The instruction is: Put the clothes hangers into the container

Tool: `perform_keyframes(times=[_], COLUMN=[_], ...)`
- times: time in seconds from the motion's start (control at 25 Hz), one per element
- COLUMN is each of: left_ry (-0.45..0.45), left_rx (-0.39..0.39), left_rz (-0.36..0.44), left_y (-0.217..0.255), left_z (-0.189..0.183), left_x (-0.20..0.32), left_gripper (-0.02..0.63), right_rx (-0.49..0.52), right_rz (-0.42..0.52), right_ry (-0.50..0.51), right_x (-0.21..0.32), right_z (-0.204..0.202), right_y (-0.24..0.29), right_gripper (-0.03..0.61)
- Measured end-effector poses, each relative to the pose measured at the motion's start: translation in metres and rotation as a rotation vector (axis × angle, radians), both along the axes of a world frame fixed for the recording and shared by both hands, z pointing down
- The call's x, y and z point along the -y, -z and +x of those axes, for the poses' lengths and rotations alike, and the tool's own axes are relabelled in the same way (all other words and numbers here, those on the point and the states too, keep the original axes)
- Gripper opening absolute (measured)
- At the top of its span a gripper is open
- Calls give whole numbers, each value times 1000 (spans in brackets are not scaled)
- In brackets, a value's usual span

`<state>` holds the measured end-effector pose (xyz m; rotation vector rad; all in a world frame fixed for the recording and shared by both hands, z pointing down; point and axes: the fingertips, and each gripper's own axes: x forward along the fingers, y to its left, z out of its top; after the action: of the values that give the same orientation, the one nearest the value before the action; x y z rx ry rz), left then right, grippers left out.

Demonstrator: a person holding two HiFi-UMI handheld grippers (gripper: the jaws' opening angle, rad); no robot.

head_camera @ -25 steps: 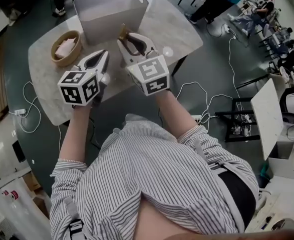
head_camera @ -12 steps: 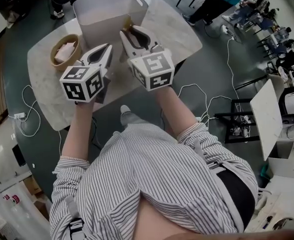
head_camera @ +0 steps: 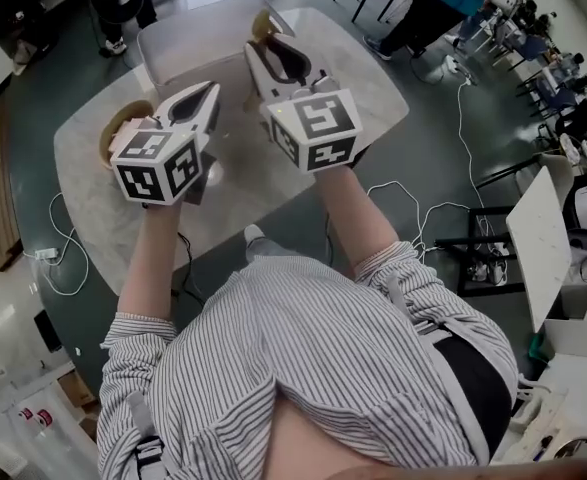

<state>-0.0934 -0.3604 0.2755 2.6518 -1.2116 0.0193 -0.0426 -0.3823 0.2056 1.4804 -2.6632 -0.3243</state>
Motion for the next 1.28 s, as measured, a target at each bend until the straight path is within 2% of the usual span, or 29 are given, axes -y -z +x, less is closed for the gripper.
perform_keyframes(times=[0.24, 0.44, 0.72, 0.88, 1.04, 1.28], left_ry=[2, 3, 35, 71, 107, 158], left_rx=[-8, -17, -15, -13, -23, -16], left_rz=[49, 89, 120, 142, 148, 134], left_y=[22, 42, 64, 75, 78, 71], left_z=[0, 5, 3, -13, -27, -50], left_x=[51, 80, 100, 113, 122, 139], left_gripper=[11, 11, 11, 11, 11, 11], right_rx=[-19, -42, -75, -74, -62, -99], right_rz=[72, 134, 222, 248, 265, 255], right_ry=[-52, -54, 11, 70, 115, 164], right_x=[49, 71, 83, 93, 102, 123], right_z=[10, 10, -8, -32, -52, -87], right_y=[27, 54, 87, 99, 103, 84], right_gripper=[87, 87, 91, 94, 95, 97])
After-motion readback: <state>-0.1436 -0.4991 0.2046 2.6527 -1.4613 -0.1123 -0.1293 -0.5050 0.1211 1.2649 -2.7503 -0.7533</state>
